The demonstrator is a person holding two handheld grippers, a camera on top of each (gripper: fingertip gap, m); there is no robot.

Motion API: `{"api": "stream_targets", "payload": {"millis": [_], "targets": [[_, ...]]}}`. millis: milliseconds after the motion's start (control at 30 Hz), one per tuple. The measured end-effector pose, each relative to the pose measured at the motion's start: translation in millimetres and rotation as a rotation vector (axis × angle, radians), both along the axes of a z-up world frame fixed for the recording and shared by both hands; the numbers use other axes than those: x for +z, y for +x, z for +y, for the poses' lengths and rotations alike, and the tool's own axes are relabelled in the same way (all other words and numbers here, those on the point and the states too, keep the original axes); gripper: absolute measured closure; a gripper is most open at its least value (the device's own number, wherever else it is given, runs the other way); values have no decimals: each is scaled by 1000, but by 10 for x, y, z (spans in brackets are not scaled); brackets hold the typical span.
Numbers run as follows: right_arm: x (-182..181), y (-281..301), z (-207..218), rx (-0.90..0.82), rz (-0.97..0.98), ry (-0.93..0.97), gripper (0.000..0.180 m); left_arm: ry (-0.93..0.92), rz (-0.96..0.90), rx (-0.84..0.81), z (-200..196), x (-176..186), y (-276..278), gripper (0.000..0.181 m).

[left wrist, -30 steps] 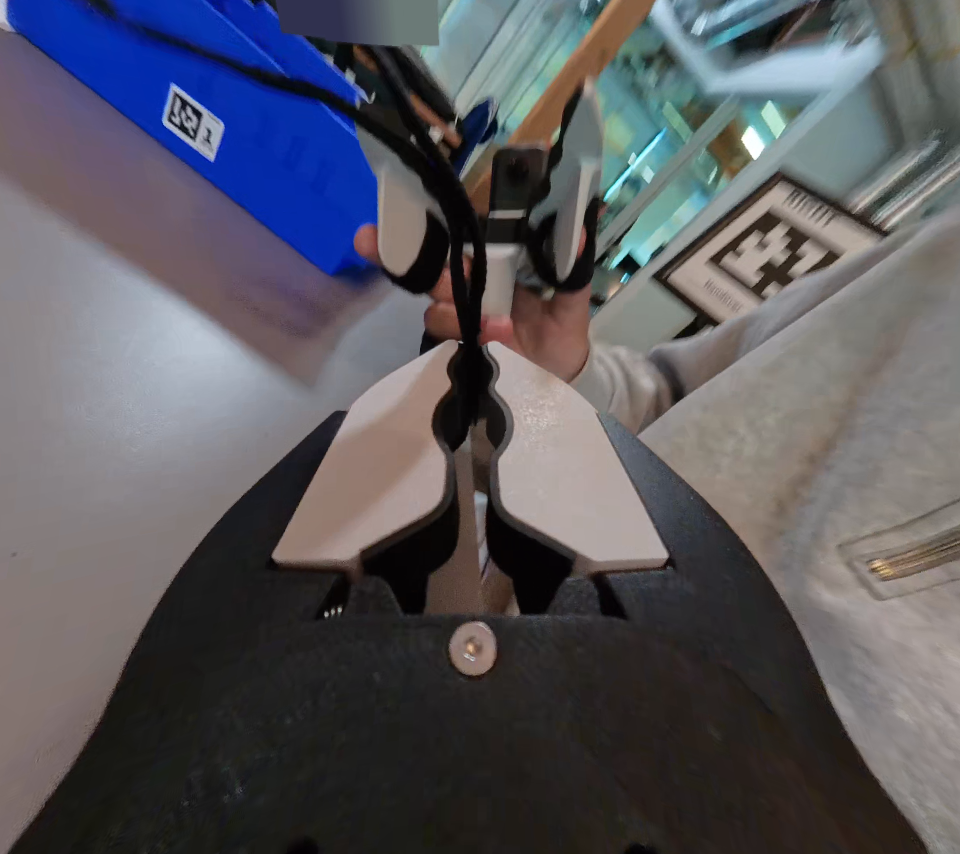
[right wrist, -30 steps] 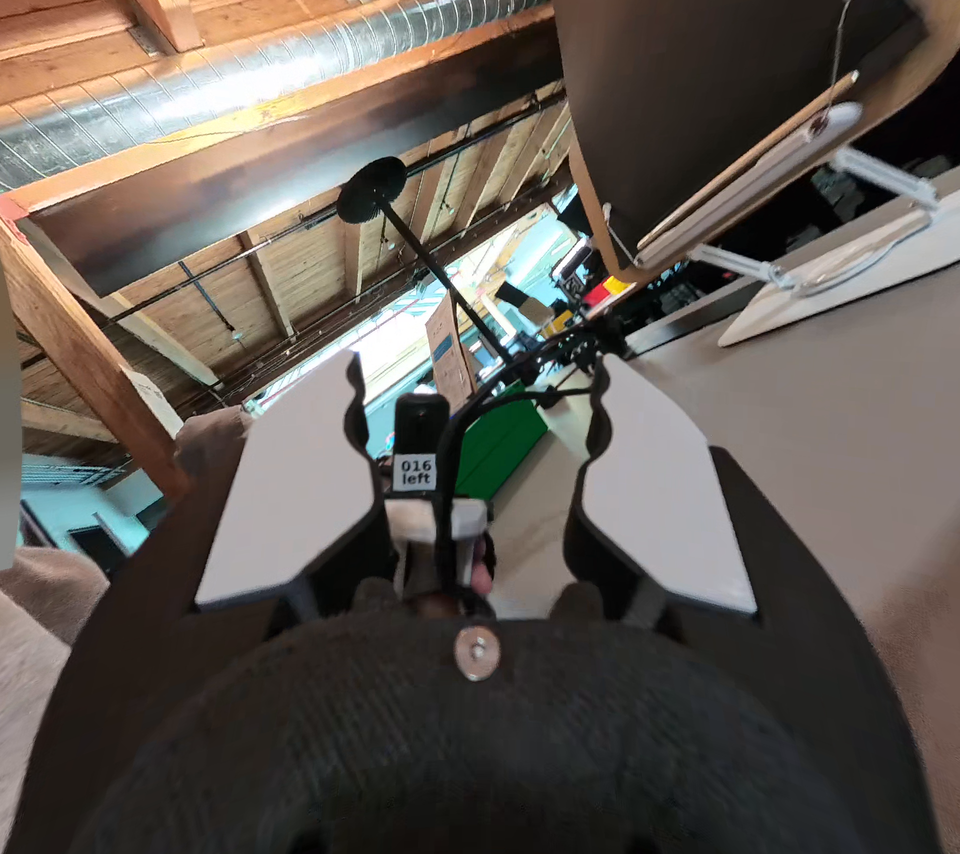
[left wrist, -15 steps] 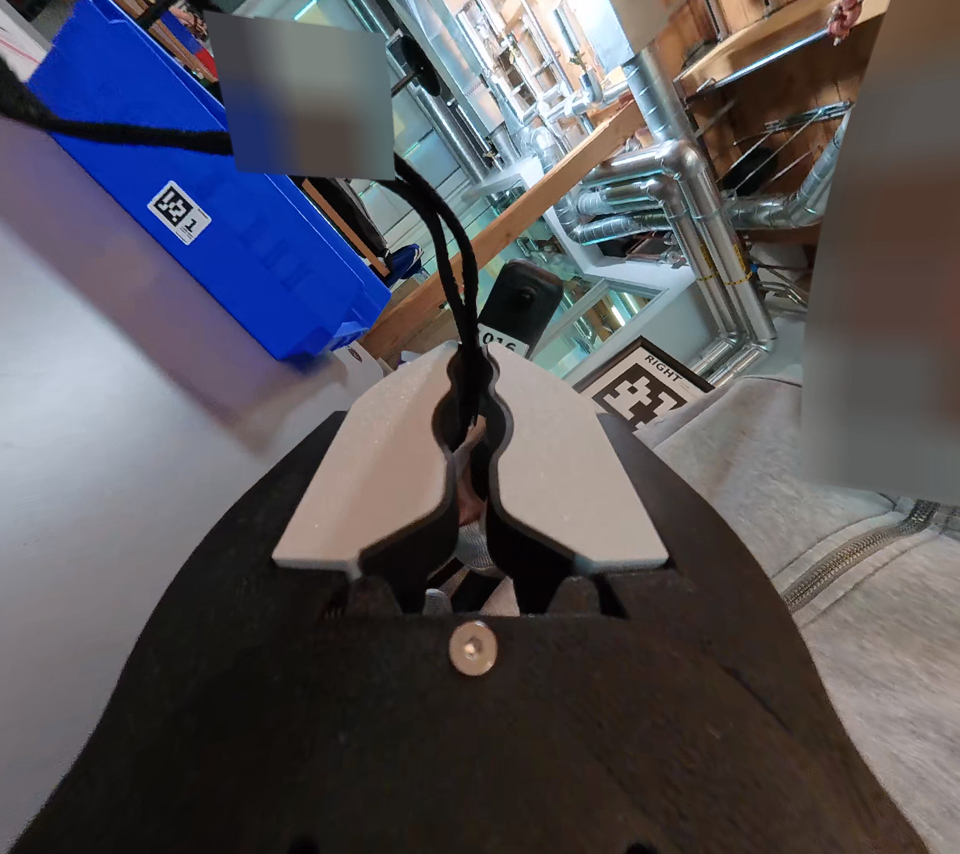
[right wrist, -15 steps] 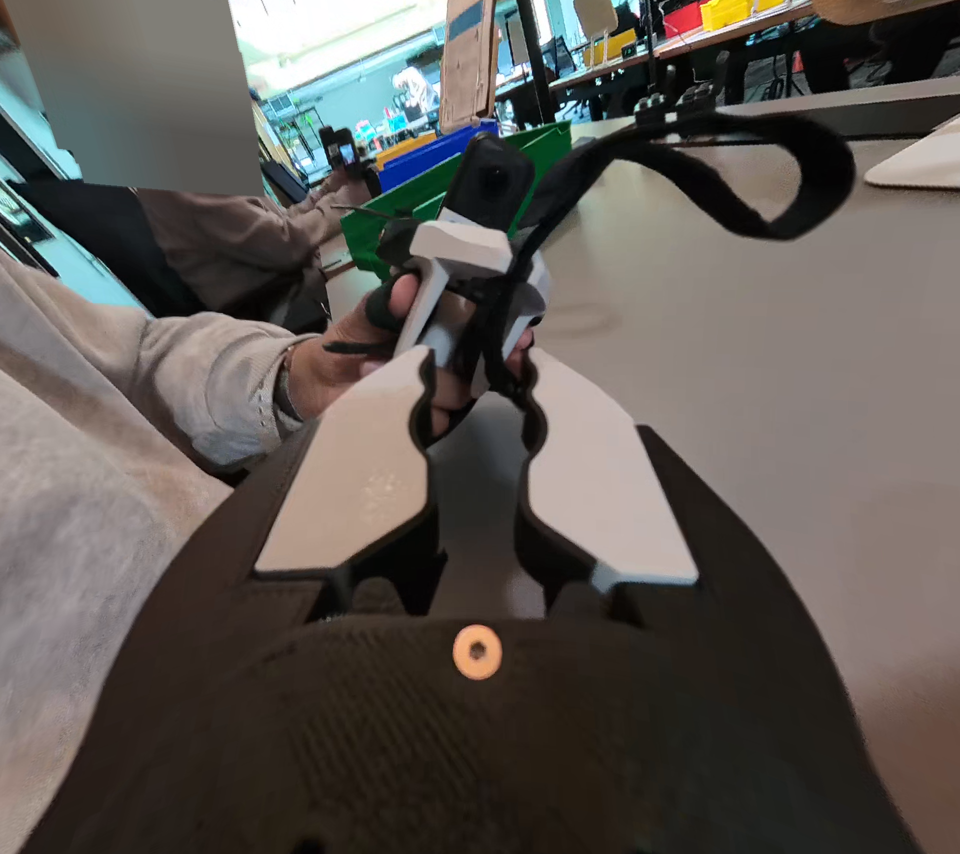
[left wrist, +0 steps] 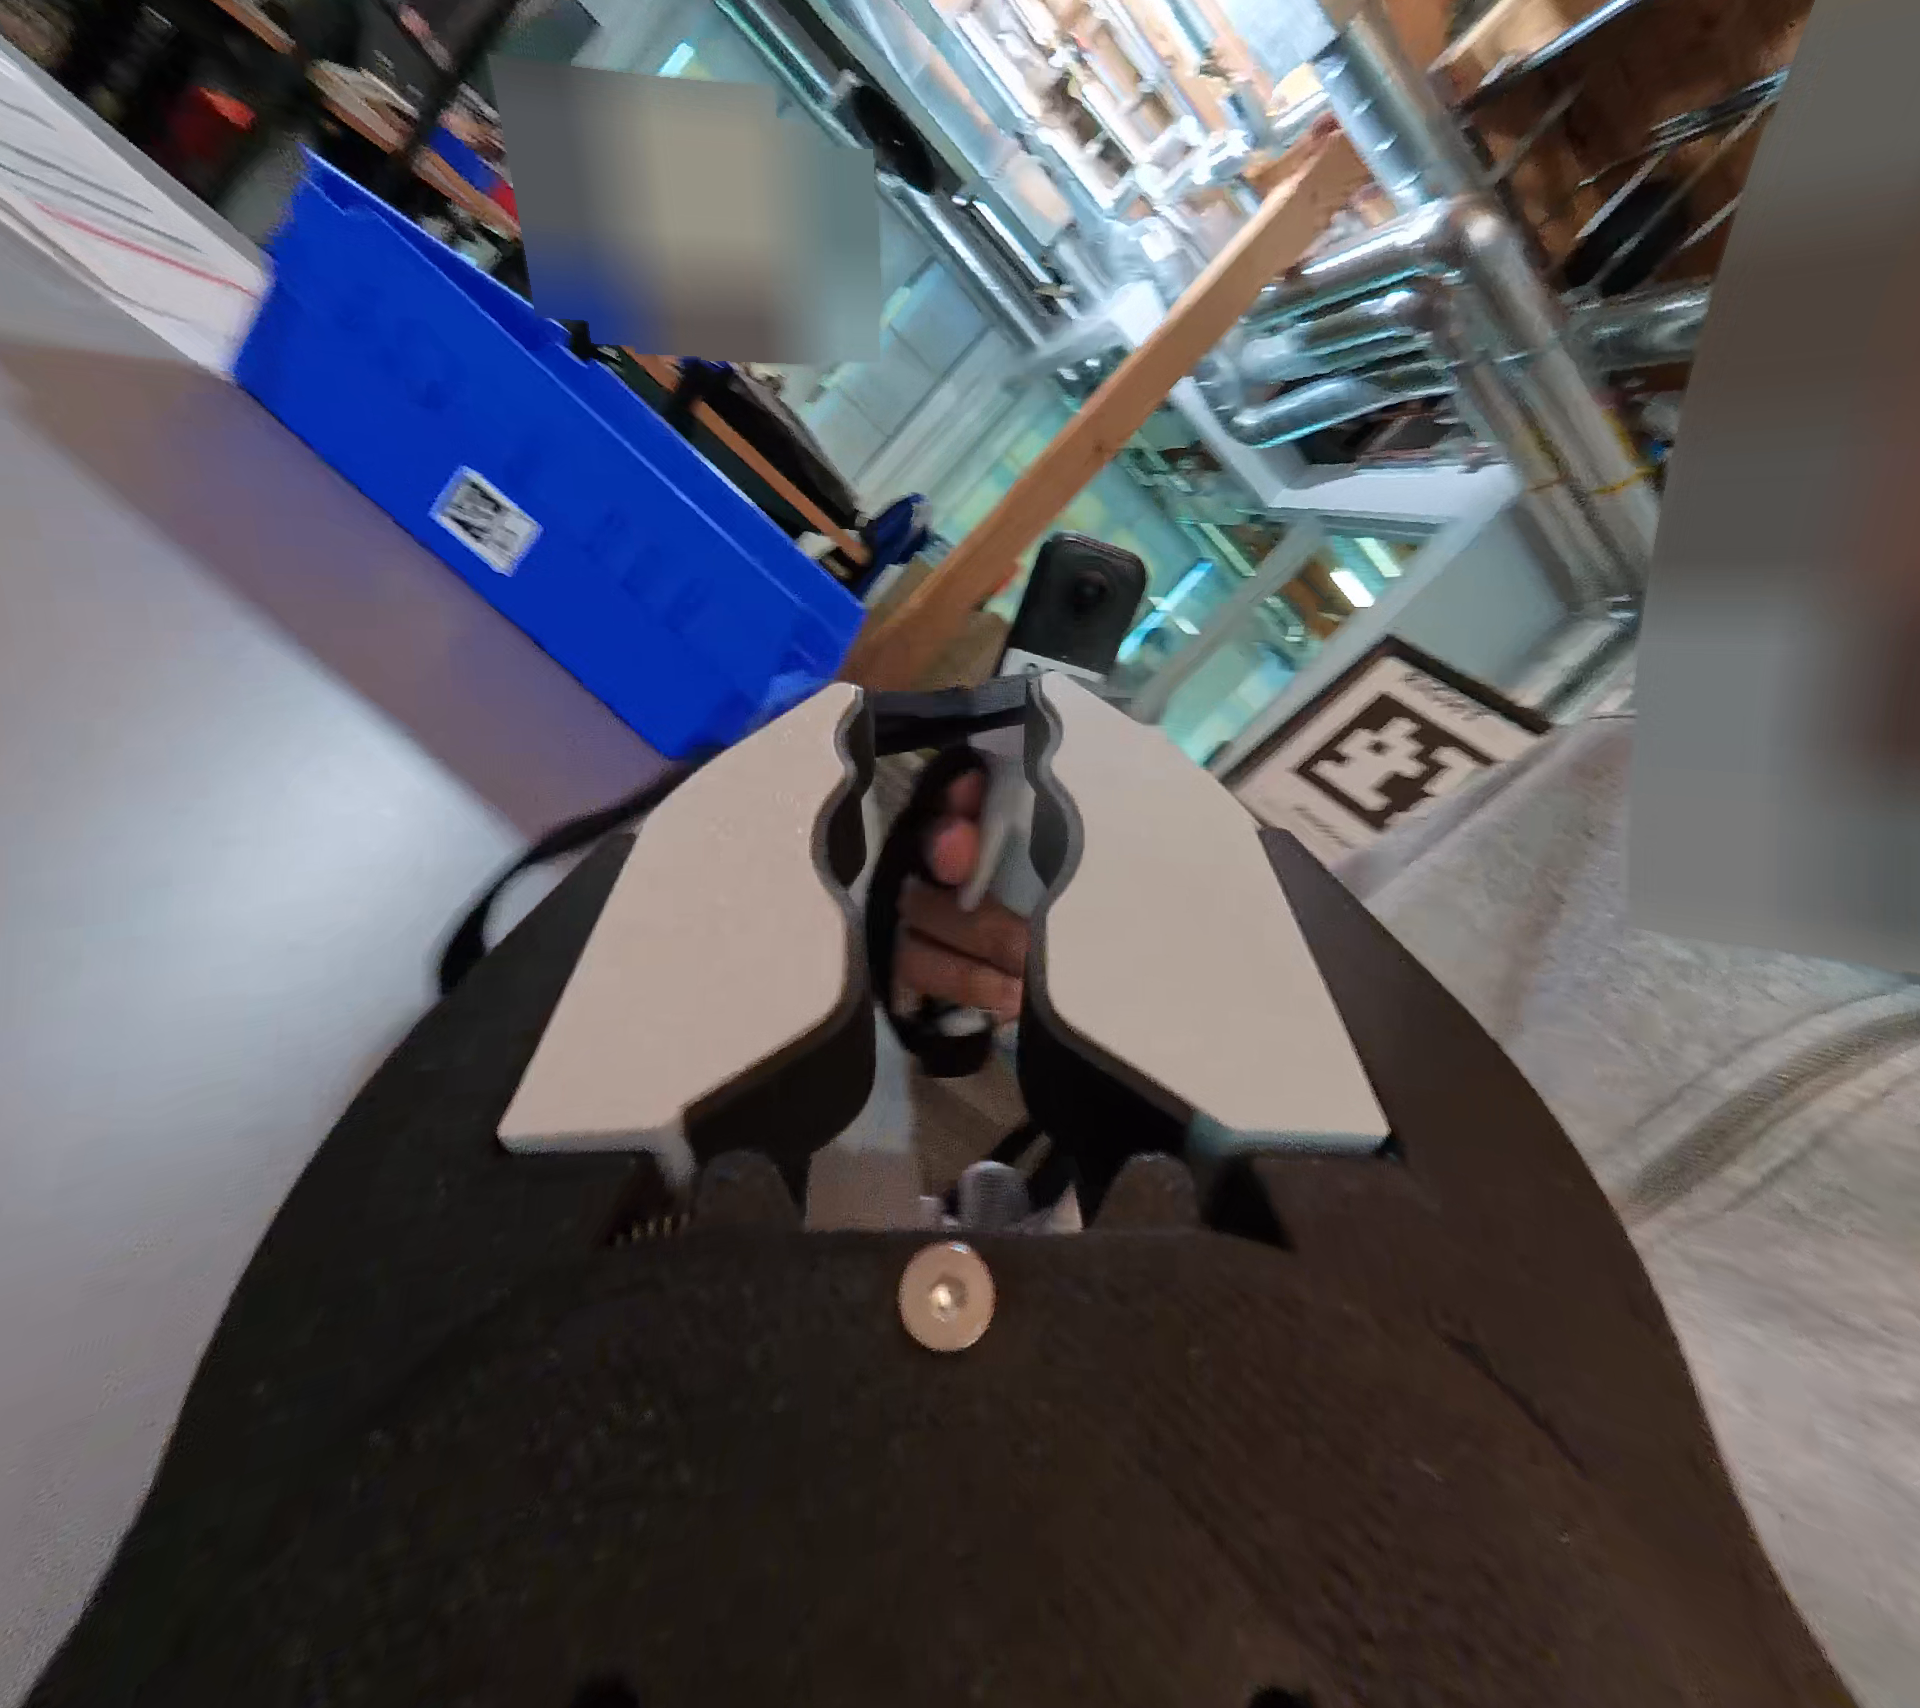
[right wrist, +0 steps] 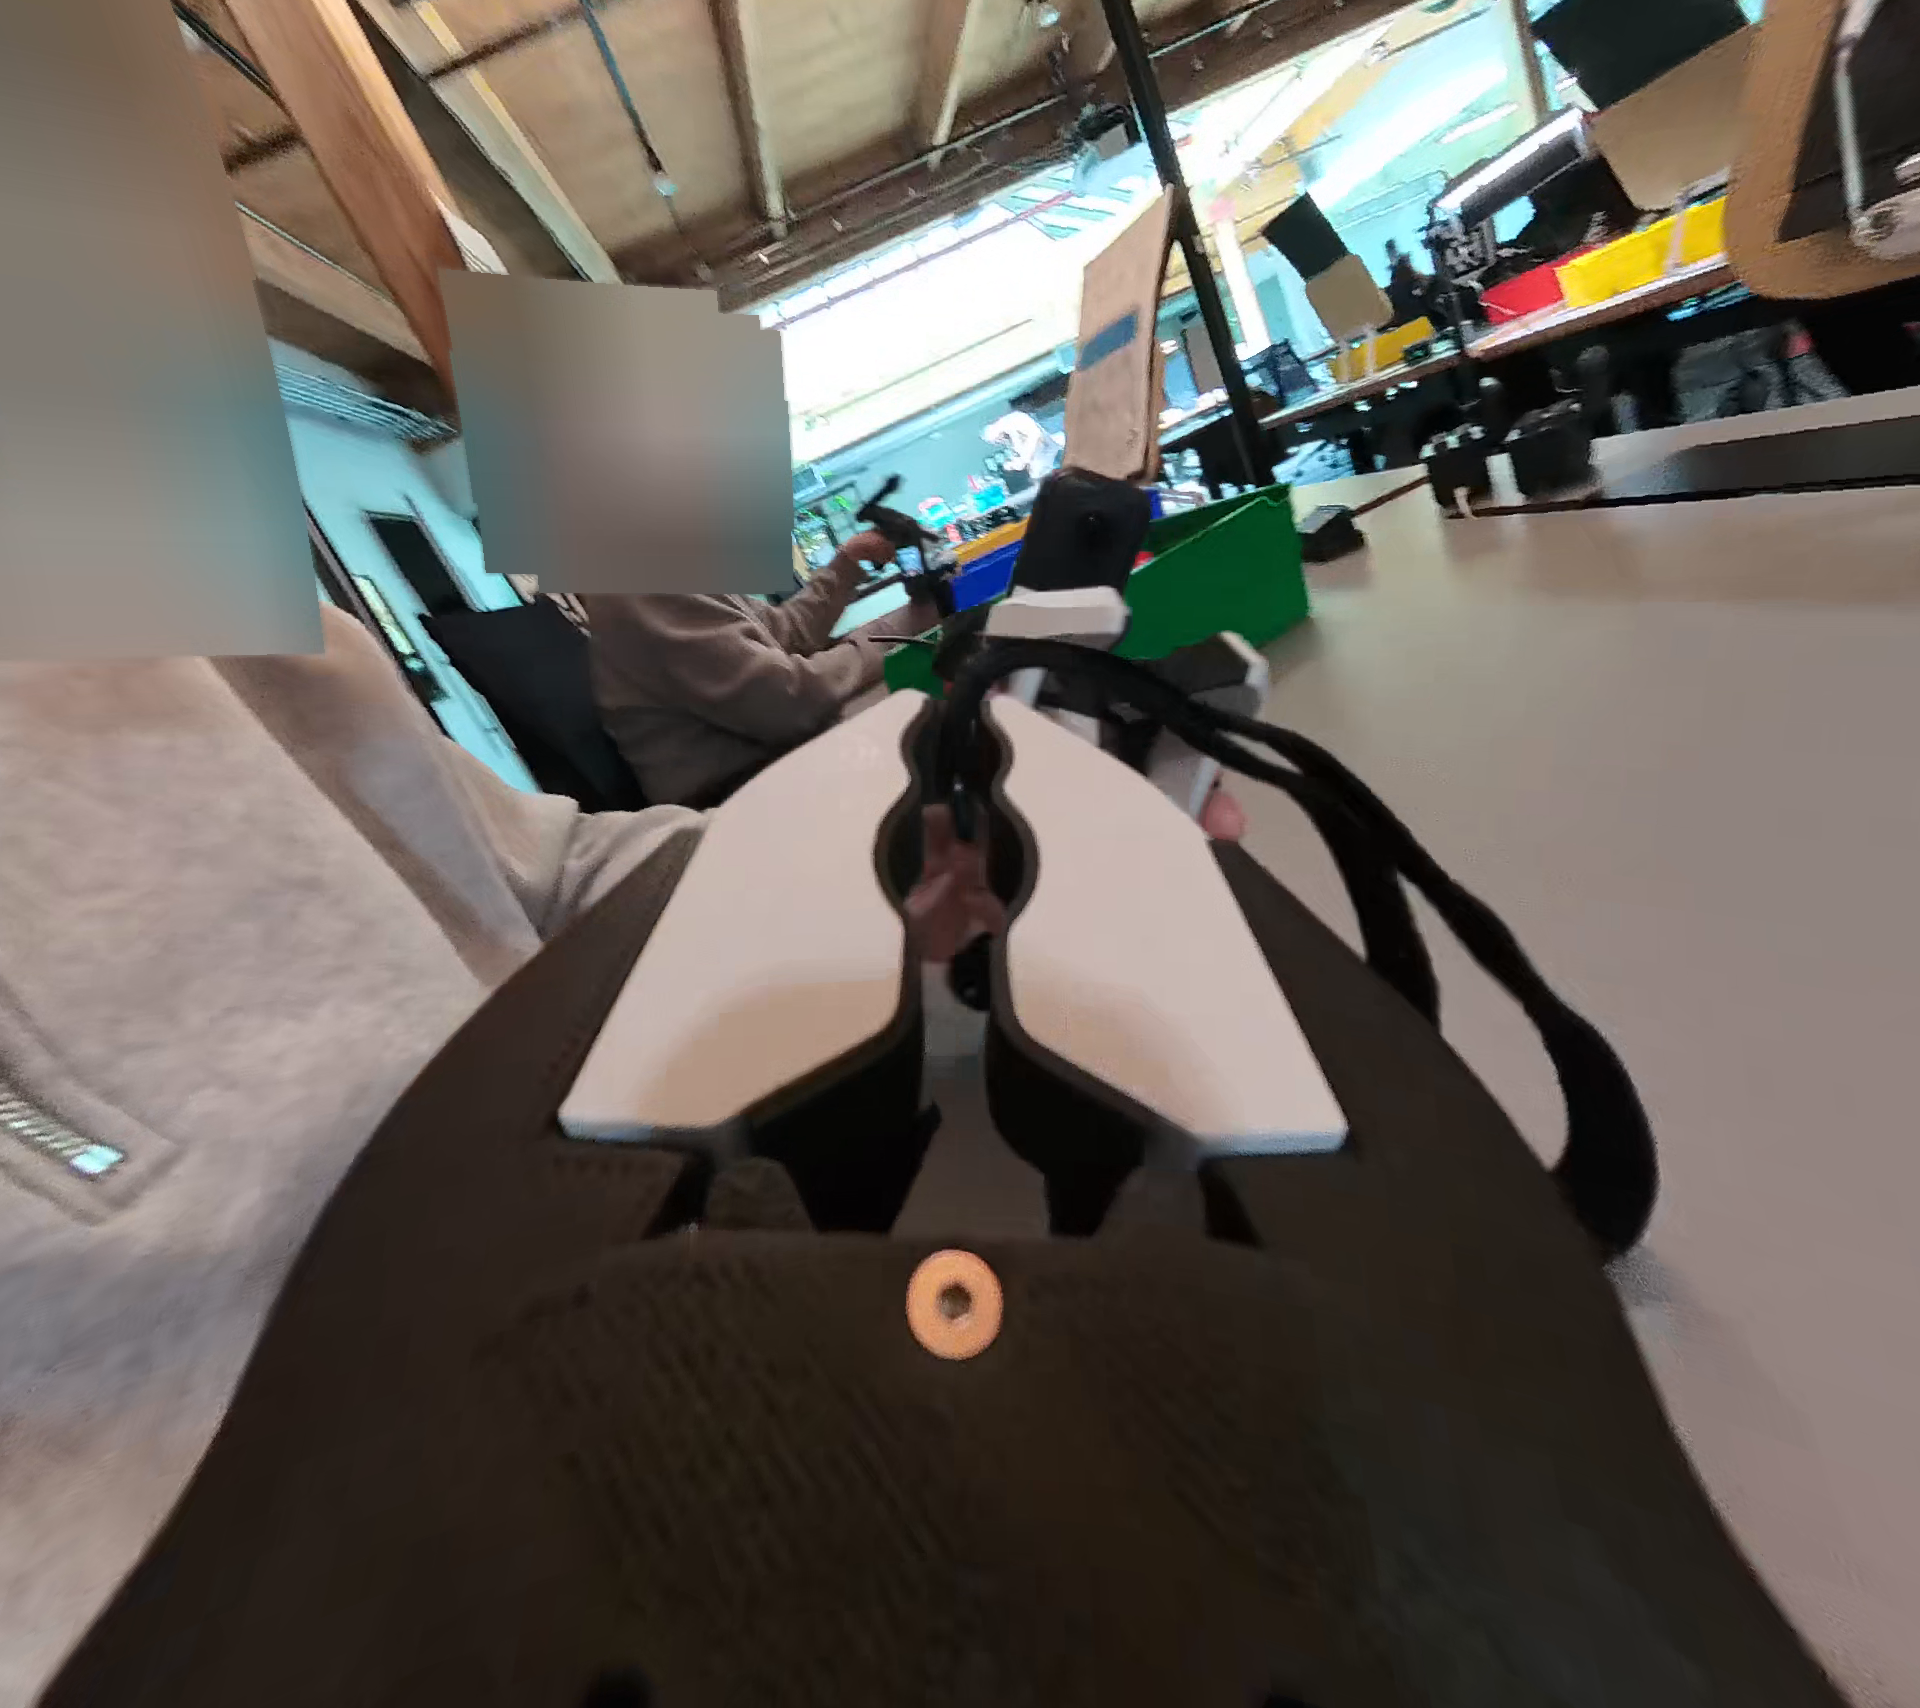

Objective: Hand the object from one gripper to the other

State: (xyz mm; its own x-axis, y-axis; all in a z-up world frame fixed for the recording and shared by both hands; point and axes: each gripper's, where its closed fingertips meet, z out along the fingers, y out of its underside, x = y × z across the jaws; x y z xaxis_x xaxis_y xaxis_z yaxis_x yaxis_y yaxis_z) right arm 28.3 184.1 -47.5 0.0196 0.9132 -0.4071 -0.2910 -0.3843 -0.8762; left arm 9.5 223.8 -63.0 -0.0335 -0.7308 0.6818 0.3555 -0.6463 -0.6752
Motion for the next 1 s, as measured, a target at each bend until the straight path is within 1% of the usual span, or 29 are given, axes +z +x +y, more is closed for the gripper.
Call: {"api": "stream_targets", "payload": {"millis": [33, 100, 233, 333, 433, 467, 500, 533, 567, 600, 667, 700, 733, 800, 867, 933, 1000], "targets": [[18, 7, -13, 21, 17, -15, 173, 32, 37, 44, 49, -14, -50, 153], [59, 17, -52, 62, 50, -35, 173, 119, 138, 115, 110, -53, -109, 148], [158, 74, -96, 151, 148, -113, 173, 366, 413, 181, 94, -224, -36, 129], [216, 135, -89, 231, 239, -215, 173, 542, 586, 192, 9, -364, 101, 127], [188, 115, -97, 289, 251, -288, 172, 637, 641, 219, -51, -398, 211, 127], [171, 93, -109, 293, 235, -288, 171, 650, 637, 213, -83, -393, 246, 128], [153, 70, -122, 286, 214, -274, 171, 658, 632, 207, -109, -385, 270, 133], [137, 49, -133, 272, 191, -252, 170, 669, 630, 209, -127, -372, 278, 146], [128, 36, -142, 259, 173, -228, 169, 681, 625, 202, -150, -354, 278, 162], [122, 26, -136, 239, 161, -211, 159, 684, 625, 182, -177, -351, 272, 175], [117, 28, -69, 174, 161, -199, 134, 636, 610, 165, -164, -340, 249, 175], [122, 42, -25, 141, 169, -198, 125, 596, 575, 160, -153, -311, 231, 175], [125, 62, 16, 111, 176, -199, 121, 546, 522, 163, -131, -262, 201, 174], [116, 105, 90, 52, 171, -189, 120, 429, 396, 168, -71, -151, 112, 175], [47, 125, 184, -27, 124, -176, 120, 334, 295, 164, -14, -62, 12, 175], [-78, 106, 265, -94, 41, -167, 119, 294, 231, 158, 9, -2, -55, 175], [-170, 58, 278, -116, -30, -145, 117, 275, 192, 128, -12, 33, -66, 175]]}}
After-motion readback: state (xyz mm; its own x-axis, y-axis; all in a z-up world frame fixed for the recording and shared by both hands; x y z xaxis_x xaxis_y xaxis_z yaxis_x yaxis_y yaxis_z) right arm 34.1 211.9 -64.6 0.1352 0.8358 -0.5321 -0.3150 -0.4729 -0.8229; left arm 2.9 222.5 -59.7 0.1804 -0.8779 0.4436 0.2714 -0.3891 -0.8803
